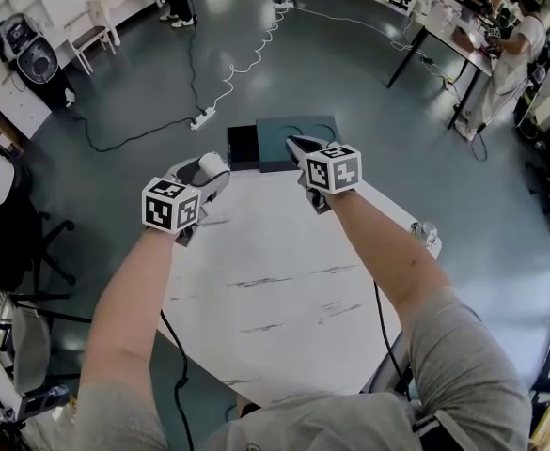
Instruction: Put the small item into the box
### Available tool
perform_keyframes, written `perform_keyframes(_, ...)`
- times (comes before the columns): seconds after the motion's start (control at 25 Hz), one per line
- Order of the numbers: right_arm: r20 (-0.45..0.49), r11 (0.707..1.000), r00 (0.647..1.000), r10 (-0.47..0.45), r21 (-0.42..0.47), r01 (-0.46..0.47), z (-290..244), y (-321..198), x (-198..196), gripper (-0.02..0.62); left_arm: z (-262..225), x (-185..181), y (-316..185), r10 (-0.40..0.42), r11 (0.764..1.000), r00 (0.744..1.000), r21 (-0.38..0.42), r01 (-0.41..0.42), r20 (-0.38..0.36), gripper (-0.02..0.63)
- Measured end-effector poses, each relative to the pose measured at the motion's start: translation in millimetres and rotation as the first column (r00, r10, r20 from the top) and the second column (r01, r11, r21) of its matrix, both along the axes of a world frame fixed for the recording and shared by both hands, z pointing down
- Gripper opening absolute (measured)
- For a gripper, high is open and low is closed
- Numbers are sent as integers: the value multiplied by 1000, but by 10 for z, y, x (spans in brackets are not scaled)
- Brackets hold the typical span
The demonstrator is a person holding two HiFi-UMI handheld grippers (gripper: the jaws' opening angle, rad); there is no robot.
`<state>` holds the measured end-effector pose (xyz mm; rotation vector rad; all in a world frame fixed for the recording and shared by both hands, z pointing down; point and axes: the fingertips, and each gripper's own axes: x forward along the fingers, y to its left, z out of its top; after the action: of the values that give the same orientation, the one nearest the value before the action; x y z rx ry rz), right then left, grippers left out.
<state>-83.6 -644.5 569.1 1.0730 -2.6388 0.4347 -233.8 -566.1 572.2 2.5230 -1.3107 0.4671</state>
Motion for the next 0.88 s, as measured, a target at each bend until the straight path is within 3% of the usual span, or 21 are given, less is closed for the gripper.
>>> perform_keyframes(0.52, -43, 1000, 999, -20, 5, 21, 344, -494, -289, 8, 468, 181, -779, 67, 997, 996, -38, -65, 65, 296)
perform_keyframes(0.68, -76, 999, 996, -45, 24, 47, 346, -591, -352, 8, 553, 239, -933, 116, 993, 984, -42, -111, 135, 296)
perform_keyframes(0.88, -104, 997, 992, -67, 39, 71, 388, -687, -384, 8, 716, 205, -1124, 113, 993, 973, -67, -102, 199, 295)
